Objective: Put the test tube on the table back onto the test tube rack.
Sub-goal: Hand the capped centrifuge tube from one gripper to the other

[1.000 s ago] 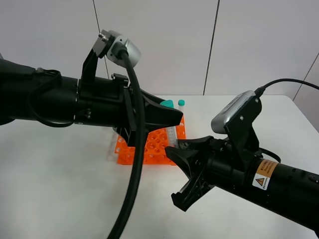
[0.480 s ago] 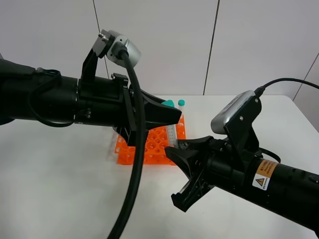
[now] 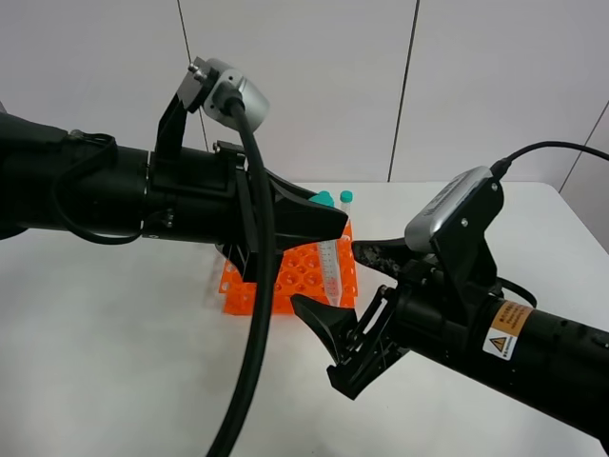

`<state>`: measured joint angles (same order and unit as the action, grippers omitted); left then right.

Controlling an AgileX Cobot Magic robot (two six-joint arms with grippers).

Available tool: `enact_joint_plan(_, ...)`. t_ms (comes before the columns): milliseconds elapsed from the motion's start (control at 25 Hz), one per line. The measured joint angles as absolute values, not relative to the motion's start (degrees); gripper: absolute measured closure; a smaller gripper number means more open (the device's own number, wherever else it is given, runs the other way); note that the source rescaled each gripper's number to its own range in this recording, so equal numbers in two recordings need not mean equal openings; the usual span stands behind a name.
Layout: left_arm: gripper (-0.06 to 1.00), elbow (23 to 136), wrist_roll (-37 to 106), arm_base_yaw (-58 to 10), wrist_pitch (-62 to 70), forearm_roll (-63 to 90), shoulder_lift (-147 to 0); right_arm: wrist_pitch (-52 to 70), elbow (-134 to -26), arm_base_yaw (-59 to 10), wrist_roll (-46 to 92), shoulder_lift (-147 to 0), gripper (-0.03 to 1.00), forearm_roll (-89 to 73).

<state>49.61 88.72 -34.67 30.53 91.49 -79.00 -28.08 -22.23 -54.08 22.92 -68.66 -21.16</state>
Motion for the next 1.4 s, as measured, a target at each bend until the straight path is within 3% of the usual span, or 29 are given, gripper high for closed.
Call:
enact_joint_plan(320,0.94,49.6,88.7,-34.7,30.6,91.5,-79.0,-28.1,-22.2,-54.1,22.9,-68.7,0.11,-21.3)
enact_joint_plan(560,0.94,49.6,88.7,-34.7,30.6,91.5,-79.0,-28.1,-22.2,-54.1,23.0,-68.7,-0.02,-23.5)
enact_joint_plan(1400,0.94,49.6,88.7,-34.7,31.4,91.5,-79.0,-9.8,-22.2,-53.7,25.9,-68.7,-0.02,-24.8)
